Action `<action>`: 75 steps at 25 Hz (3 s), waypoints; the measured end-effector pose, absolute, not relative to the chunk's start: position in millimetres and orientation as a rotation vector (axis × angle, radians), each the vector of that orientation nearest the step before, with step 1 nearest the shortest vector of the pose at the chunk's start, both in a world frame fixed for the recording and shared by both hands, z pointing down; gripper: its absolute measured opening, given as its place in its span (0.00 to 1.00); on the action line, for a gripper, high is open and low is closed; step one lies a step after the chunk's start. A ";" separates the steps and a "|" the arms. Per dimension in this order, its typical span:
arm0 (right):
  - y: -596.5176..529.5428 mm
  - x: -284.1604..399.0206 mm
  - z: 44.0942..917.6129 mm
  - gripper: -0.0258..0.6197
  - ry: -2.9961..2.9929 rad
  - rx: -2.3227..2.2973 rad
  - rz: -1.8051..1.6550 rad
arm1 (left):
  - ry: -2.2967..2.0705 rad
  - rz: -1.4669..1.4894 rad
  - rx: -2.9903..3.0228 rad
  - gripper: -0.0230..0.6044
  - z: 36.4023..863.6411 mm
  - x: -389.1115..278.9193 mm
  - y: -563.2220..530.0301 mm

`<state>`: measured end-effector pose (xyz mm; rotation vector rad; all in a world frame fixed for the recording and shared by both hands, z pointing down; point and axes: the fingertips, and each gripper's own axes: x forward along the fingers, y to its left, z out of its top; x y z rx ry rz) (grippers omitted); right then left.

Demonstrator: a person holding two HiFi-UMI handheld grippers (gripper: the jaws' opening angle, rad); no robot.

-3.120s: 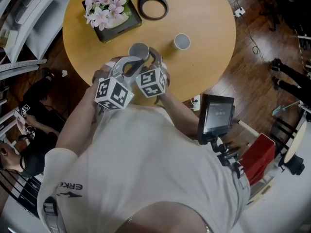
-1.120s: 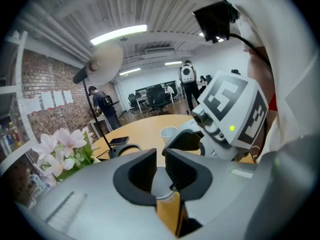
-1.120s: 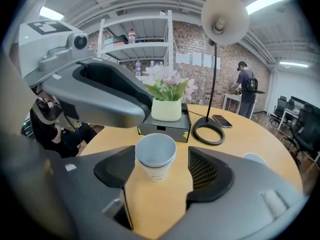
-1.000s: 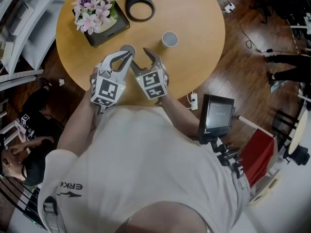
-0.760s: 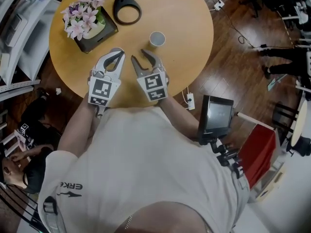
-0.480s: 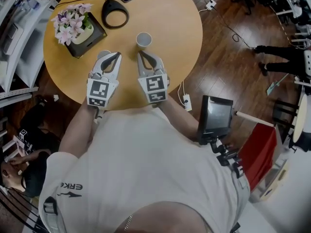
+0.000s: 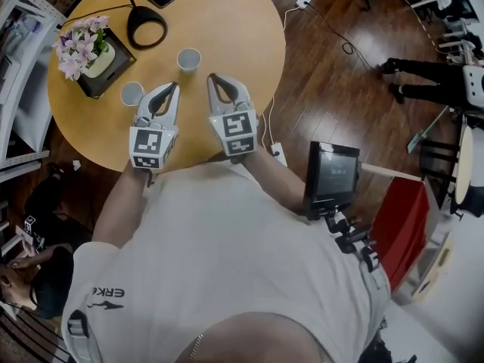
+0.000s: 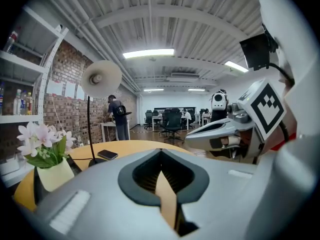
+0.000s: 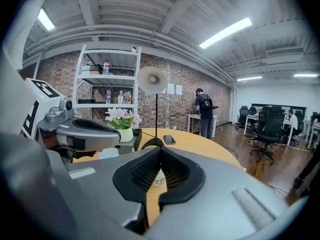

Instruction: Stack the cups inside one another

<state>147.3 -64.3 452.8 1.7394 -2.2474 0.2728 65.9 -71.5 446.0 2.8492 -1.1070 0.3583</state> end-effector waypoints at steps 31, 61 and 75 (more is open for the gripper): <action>-126.7 184.1 536.0 0.08 -2.344 1.230 0.383 | -1.546 0.489 2.401 0.04 521.4 82.4 -125.4; -155.9 111.8 634.6 0.50 -2.310 0.742 0.243 | -1.604 0.636 2.174 0.04 596.9 52.7 -116.6; -154.1 89.3 568.2 0.50 -2.401 0.939 0.154 | -1.616 0.541 2.339 0.04 548.0 32.0 -116.7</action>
